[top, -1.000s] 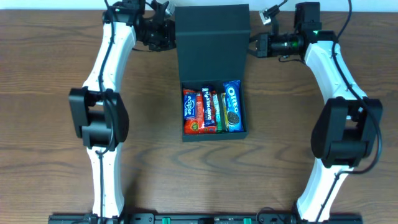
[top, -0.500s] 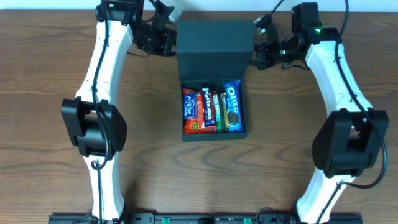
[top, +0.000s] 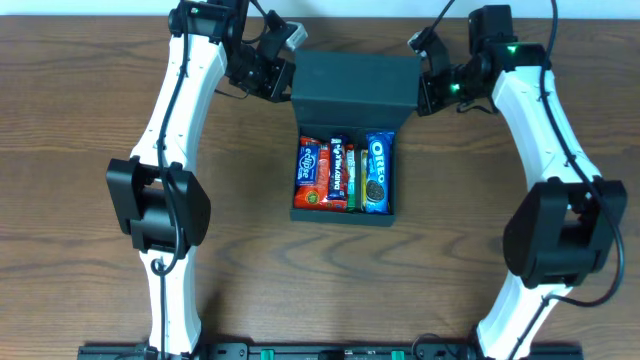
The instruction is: Pack container
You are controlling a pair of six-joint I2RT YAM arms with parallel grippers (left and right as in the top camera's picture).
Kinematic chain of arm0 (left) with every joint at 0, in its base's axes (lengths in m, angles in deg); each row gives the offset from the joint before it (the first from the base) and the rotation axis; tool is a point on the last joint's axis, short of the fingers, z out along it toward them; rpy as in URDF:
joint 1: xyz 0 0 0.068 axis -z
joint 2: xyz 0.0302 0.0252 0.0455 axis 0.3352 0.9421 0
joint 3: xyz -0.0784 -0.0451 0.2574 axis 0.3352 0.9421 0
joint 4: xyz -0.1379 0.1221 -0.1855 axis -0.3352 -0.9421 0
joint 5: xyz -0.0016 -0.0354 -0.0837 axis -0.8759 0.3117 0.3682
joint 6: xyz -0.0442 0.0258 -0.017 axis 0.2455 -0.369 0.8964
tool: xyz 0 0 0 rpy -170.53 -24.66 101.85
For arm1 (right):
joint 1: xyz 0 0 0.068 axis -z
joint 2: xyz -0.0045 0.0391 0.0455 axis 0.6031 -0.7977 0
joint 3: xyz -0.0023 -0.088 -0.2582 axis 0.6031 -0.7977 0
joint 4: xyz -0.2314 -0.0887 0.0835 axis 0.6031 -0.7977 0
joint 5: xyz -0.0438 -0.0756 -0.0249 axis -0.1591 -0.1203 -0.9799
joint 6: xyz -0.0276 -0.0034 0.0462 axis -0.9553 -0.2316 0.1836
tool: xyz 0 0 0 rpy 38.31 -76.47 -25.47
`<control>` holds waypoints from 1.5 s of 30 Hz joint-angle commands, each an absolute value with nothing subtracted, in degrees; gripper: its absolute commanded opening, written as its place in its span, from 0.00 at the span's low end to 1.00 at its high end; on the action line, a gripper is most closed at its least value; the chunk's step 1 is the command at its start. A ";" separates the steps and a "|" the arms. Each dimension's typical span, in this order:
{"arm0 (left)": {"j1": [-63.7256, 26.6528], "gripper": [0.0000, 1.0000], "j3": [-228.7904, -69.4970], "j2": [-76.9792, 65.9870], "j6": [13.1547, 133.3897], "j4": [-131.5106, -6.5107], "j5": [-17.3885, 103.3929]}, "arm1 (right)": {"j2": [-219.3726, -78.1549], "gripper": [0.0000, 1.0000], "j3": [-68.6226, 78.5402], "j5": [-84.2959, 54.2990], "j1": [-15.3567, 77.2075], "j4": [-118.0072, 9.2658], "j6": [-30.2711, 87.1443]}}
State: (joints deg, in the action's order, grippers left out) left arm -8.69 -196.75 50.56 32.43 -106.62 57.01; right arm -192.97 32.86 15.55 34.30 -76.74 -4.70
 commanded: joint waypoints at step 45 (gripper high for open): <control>-10.35 0.06 -194.52 30.25 39.78 -105.09 34.41 | -181.08 0.01 33.21 8.18 33.91 -61.18 -0.57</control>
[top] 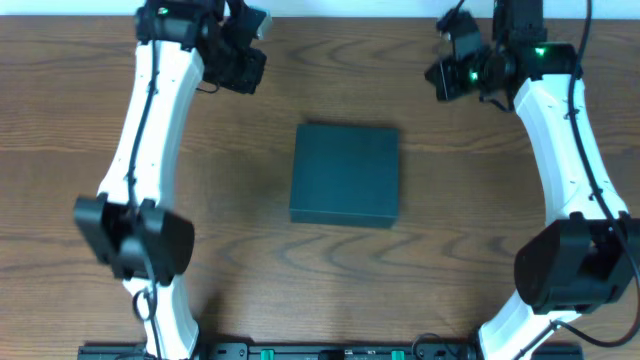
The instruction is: Pack container
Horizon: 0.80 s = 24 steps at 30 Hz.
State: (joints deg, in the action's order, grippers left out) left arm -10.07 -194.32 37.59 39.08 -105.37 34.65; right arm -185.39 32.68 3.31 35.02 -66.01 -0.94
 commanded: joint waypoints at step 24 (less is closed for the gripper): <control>0.32 0.06 -134.87 -36.94 55.38 -55.01 21.15 | -132.47 0.02 7.68 -12.54 18.67 -48.13 0.70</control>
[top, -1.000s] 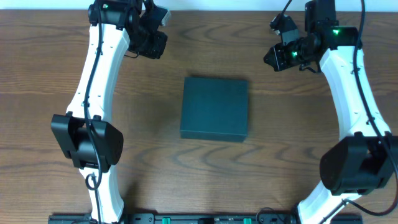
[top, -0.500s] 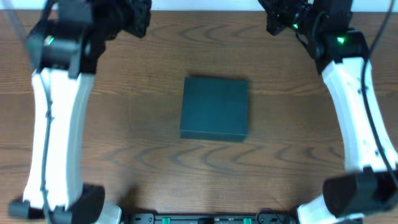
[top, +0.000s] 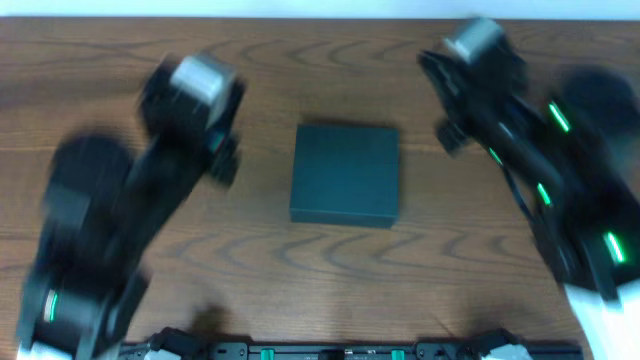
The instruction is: Pack container
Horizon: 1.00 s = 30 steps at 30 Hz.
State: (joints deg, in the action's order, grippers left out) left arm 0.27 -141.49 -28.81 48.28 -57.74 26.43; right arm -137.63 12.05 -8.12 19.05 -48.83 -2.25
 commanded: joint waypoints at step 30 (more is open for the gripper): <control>0.32 0.95 -127.88 -52.08 54.79 -99.86 11.55 | -121.85 0.99 4.84 -12.54 18.67 -95.52 8.28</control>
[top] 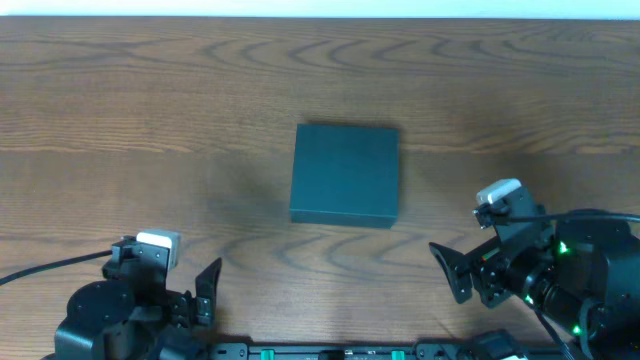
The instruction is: Pack container
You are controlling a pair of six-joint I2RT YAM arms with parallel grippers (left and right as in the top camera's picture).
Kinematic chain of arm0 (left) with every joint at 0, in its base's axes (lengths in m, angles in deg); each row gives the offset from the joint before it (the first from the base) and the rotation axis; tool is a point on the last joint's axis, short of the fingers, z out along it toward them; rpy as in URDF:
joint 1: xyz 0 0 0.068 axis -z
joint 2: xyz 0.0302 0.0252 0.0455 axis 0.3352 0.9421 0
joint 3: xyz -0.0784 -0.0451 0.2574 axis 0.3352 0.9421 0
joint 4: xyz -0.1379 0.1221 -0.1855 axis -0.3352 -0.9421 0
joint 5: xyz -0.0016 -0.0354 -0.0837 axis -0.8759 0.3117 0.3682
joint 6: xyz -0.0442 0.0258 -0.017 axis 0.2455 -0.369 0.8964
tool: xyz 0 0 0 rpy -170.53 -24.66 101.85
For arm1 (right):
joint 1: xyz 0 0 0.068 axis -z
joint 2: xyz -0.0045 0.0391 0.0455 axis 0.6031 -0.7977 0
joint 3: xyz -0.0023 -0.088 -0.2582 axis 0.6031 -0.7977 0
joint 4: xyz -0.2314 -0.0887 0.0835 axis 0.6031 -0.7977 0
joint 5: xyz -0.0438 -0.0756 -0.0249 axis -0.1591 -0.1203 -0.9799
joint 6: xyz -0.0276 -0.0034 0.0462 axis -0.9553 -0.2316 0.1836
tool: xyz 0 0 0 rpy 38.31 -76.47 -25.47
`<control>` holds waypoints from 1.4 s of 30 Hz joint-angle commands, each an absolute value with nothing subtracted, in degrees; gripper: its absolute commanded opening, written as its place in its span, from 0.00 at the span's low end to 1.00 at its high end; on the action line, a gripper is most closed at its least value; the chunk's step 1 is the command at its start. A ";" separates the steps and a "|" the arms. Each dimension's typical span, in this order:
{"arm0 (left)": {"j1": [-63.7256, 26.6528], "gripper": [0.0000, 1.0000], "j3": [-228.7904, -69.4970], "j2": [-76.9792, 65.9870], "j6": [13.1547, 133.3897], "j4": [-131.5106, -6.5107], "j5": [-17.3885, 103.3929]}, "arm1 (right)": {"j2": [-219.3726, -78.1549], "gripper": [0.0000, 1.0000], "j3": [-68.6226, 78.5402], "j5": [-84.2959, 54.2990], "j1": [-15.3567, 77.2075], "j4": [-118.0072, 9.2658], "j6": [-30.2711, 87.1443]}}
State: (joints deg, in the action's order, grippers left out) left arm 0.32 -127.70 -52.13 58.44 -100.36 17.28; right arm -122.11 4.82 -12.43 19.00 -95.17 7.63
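The dark teal container [345, 173] lies in the middle of the table with its lid shut, so its contents are hidden. My left gripper [206, 292] is drawn back to the near left edge, far from the box, its fingers apart and empty. My right gripper [450, 272] sits folded at the near right edge, also well short of the box, with its fingers spread and nothing between them.
The wooden table [150, 120] runs out to all sides of the box. A dark rail [340, 352] with the arm bases lies along the near edge.
Both arms were blurred in motion beside the box, left and right of it. Now they are folded down at the near edge. The closed box has not moved.
First the box stood open with snack packs inside, both grippers at the raised lid's sides. Then the lid was shut and the grippers stood clear at the far corners. Later both arms were on the move, and now they rest at the near edge.
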 commanded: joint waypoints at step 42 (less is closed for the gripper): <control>-6.83 0.95 -76.05 -76.96 54.79 -57.96 4.32 | -121.85 0.99 4.84 -12.52 18.67 -95.82 8.28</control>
State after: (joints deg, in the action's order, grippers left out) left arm -6.46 -77.32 -76.32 55.16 -58.03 5.91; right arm -122.07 4.82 -12.41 19.00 -95.71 7.65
